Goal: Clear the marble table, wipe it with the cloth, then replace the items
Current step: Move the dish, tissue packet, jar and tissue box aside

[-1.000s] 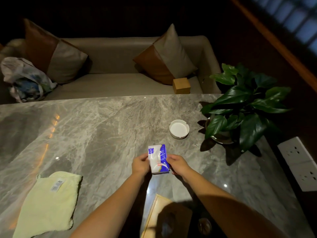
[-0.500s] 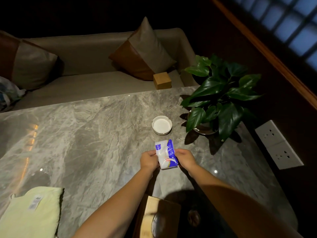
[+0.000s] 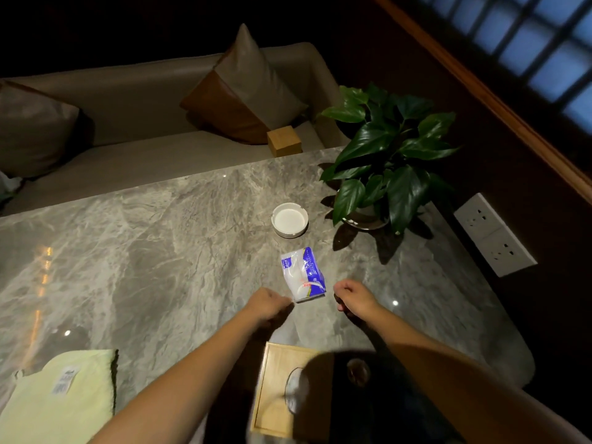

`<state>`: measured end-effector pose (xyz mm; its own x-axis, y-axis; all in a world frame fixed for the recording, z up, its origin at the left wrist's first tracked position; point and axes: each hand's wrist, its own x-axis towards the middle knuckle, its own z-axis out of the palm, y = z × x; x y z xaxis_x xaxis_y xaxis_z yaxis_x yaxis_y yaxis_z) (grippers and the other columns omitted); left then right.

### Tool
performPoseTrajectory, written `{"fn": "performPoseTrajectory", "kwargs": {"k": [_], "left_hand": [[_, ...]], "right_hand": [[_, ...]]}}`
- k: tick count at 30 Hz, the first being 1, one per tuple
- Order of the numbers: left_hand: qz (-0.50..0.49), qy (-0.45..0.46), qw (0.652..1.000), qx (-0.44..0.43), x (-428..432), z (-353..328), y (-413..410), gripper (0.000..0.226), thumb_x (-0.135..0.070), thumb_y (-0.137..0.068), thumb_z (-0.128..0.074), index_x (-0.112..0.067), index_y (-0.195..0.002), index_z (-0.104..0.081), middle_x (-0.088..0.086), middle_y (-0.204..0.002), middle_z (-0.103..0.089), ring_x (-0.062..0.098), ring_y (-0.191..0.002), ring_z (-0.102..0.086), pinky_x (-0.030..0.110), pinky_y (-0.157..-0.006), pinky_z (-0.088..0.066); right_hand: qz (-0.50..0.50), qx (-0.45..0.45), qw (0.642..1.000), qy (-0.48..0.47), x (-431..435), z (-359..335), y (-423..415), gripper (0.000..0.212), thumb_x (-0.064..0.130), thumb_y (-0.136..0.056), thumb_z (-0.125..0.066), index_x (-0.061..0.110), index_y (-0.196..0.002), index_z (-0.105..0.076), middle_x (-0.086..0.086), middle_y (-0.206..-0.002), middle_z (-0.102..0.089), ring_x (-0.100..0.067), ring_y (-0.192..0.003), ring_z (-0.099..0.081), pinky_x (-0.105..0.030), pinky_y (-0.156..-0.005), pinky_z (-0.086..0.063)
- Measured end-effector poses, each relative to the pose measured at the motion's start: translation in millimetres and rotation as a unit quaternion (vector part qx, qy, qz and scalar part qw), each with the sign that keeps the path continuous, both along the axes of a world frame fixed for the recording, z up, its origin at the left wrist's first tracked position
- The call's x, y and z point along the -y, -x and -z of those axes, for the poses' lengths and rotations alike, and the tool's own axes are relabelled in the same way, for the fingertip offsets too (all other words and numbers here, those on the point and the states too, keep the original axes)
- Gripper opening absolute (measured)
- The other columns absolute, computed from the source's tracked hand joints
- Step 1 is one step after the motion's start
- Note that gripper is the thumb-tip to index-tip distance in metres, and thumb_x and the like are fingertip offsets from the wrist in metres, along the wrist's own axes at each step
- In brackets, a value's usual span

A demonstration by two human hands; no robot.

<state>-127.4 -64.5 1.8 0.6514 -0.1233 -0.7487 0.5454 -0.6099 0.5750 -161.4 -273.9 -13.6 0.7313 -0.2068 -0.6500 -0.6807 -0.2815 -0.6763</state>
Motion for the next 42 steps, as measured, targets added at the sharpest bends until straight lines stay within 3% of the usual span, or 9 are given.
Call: {"fn": "performPoseTrajectory", "kwargs": {"k": [5, 10, 14, 19, 26, 32, 36, 39, 42], "left_hand": [[0.172, 0.028, 0.984, -0.02, 1, -17, 9, 0.026, -0.029, -0.089, -0.061, -0.004, -0.086, -0.069, 0.014, -0.083, -0.064, 0.011, -0.06, -0.056, 0.012, -0.049, -0.043], [0.353, 0.08, 0.932, -0.013, 60, -19, 35, 0.034, -0.036, -0.086, -0.064, -0.012, -0.11, -0.07, 0.009, -0.115, -0.068, 0.016, -0.102, -0.06, 0.029, -0.096, -0.046], [0.465, 0.014, 0.885, -0.027, 86, -2, 53, 0.05, -0.054, -0.081, -0.06, -0.009, -0.099, -0.07, 0.002, -0.088, -0.063, 0.016, -0.081, -0.053, 0.031, -0.081, -0.044], [0.503, 0.005, 0.864, -0.022, 95, 5, 57, 0.047, -0.048, -0.081, -0.065, -0.005, -0.101, -0.07, 0.003, -0.086, -0.061, 0.016, -0.078, -0.052, 0.03, -0.077, -0.043], [0.418, 0.053, 0.907, 0.003, 110, 5, 59, 0.043, -0.043, -0.082, -0.067, -0.002, -0.094, -0.072, 0.006, -0.076, -0.059, 0.015, -0.068, -0.05, 0.029, -0.072, -0.042], [0.284, 0.034, 0.957, 0.057, 150, -2, 61, 0.046, -0.055, -0.083, -0.06, -0.015, -0.06, -0.056, 0.002, -0.057, -0.051, 0.013, -0.053, -0.046, 0.027, -0.055, -0.037], [0.23, 0.035, 0.97, 0.067, 166, -5, 64, 0.047, -0.052, -0.084, -0.06, -0.017, -0.054, -0.05, 0.001, -0.053, -0.048, 0.015, -0.05, -0.044, 0.028, -0.053, -0.034], [0.227, 0.048, 0.971, 0.059, 166, -7, 68, 0.041, -0.047, -0.088, -0.058, -0.013, -0.067, -0.06, 0.005, -0.062, -0.056, 0.018, -0.059, -0.052, 0.03, -0.06, -0.039], [0.262, 0.065, 0.962, 0.051, 158, -11, 70, 0.038, -0.037, -0.093, -0.053, -0.005, -0.11, -0.064, 0.017, -0.107, -0.066, 0.032, -0.102, -0.061, 0.035, -0.088, -0.045]], "right_hand": [[0.002, -0.071, 0.995, -0.066, 21, -22, 51, 0.017, 0.015, -0.097, -0.046, 0.009, -0.088, -0.059, -0.007, -0.075, -0.056, -0.012, -0.06, -0.049, -0.018, -0.048, -0.034], [0.011, -0.144, 0.988, -0.057, 34, -28, 98, 0.026, 0.041, -0.092, -0.05, 0.023, -0.105, -0.064, -0.001, -0.099, -0.068, -0.011, -0.081, -0.063, -0.027, -0.072, -0.045], [0.019, -0.161, 0.983, -0.088, 36, -30, 122, 0.034, 0.051, -0.093, -0.047, 0.027, -0.11, -0.062, 0.005, -0.11, -0.069, -0.01, -0.094, -0.065, -0.028, -0.076, -0.047], [0.073, -0.112, 0.97, -0.202, 26, -32, 134, 0.017, 0.025, -0.098, -0.05, 0.012, -0.106, -0.057, -0.008, -0.11, -0.063, -0.018, -0.088, -0.069, -0.022, -0.064, -0.057], [0.122, -0.093, 0.978, -0.14, 32, -28, 140, 0.013, 0.035, -0.096, -0.051, 0.026, -0.1, -0.059, 0.001, -0.093, -0.067, -0.008, -0.074, -0.063, -0.018, -0.059, -0.048], [0.229, -0.012, 0.97, -0.082, 60, -27, 114, 0.003, 0.022, -0.087, -0.064, 0.023, -0.086, -0.066, -0.001, -0.079, -0.064, -0.013, -0.074, -0.059, -0.021, -0.053, -0.036], [0.215, 0.018, 0.975, -0.046, 73, -32, 105, 0.01, 0.016, -0.093, -0.057, 0.019, -0.099, -0.065, 0.0, -0.078, -0.061, -0.01, -0.068, -0.055, -0.023, -0.054, -0.038], [0.203, 0.013, 0.977, -0.057, 79, -30, 103, 0.016, 0.017, -0.095, -0.055, 0.017, -0.107, -0.064, -0.003, -0.085, -0.062, -0.01, -0.07, -0.055, -0.024, -0.056, -0.039], [0.213, -0.036, 0.971, -0.1, 86, -29, 101, 0.014, 0.024, -0.093, -0.056, 0.026, -0.104, -0.065, 0.004, -0.094, -0.066, -0.007, -0.084, -0.06, -0.027, -0.072, -0.044]]}}
